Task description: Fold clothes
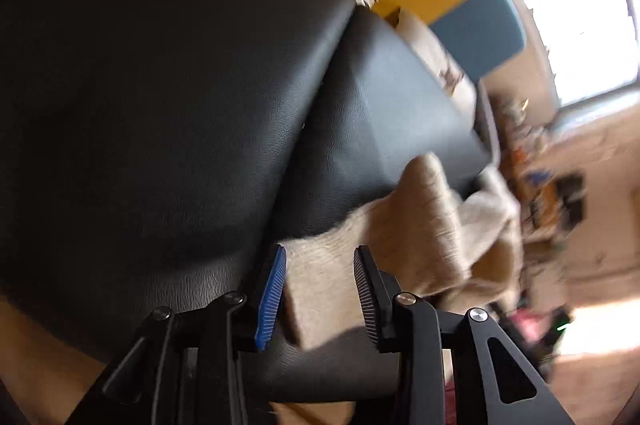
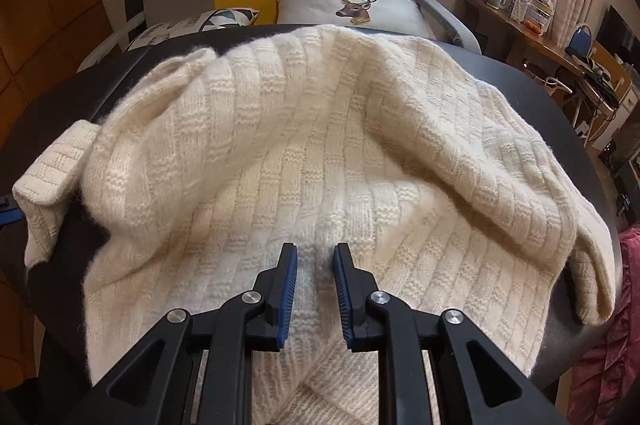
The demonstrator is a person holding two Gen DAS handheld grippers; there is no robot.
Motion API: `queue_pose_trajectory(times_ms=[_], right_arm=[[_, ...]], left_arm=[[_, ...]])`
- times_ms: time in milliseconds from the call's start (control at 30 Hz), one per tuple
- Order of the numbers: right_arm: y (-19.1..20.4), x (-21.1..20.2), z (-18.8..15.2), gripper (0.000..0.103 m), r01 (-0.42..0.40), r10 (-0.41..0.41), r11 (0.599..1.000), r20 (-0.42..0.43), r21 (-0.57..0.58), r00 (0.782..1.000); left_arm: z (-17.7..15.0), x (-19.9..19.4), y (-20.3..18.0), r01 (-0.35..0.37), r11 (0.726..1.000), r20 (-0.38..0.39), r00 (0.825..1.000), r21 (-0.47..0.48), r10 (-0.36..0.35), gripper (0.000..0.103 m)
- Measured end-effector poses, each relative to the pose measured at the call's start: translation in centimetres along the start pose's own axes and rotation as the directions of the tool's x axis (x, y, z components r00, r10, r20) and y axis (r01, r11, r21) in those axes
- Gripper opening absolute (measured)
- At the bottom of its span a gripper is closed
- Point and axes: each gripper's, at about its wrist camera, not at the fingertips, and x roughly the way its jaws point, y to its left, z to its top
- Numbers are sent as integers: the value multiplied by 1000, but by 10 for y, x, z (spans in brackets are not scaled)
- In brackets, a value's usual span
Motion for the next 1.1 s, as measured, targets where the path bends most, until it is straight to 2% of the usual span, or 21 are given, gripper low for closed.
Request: queue_pose_trajectory(times_ms=[67, 100, 167, 200, 300, 433, 467, 500, 533, 567, 700, 767, 1000, 1100], right_arm=[[-3, 3, -2, 18, 0, 1, 1000, -15, 16, 1000], [-4, 4, -2, 18, -3, 3, 1000, -20, 23, 1000], [-7, 6, -4, 19, -6, 7, 999, -25, 32, 1000], [-8, 8, -4, 19, -5, 6, 999, -29, 33, 1000], [-9, 12, -7, 19, -2, 3, 999, -38, 32, 999], [-7, 18, -7, 21, 2, -1, 1000, -43, 28, 999], [-7, 19, -7, 21, 5, -4, 1000, -44, 25, 999], [-6, 20, -7, 21, 8, -8, 1000, -45, 21, 999], [-5, 21, -6, 21, 12, -12, 1000, -46, 17, 999], [-5, 22, -5, 21, 16, -15, 1000, -47, 13, 999], [-5, 22, -4, 21, 16, -15, 1000, -51, 21, 999], [-5, 22, -4, 21, 11, -10, 1000, -57, 22, 998], [11, 26, 0, 24, -31, 31, 1000, -83, -3, 996], [21, 26, 1, 24, -49, 45, 998, -97, -48, 994]], left_arm=[[1, 10, -21, -16, 994, 9, 1000, 108, 15, 44], [-1, 15, -33, -84, 977, 38, 996, 195, 78, 48], [-6, 26, -57, -215, 910, 105, 976, 354, 189, 54], [-7, 35, -62, -225, 888, 92, 974, 401, 206, 54], [-9, 59, -65, -251, 863, 51, 966, 439, 255, 55], [-15, 64, -66, -264, 860, 76, 963, 437, 257, 57], [-17, 65, -67, -273, 854, 87, 961, 444, 262, 52], [-19, 64, -70, -277, 848, 99, 960, 452, 261, 33], [-18, 62, -69, -260, 860, 92, 965, 440, 245, 15], [-17, 59, -69, -243, 872, 87, 970, 425, 228, 10], [-3, 39, -53, -179, 939, 121, 981, 295, 149, 10], [4, 23, -46, -156, 957, 154, 981, 246, 121, 10], [40, -33, -11, -111, 992, 275, 957, 67, 88, 10], [52, -52, -1, -172, 985, 334, 930, 29, 153, 10]])
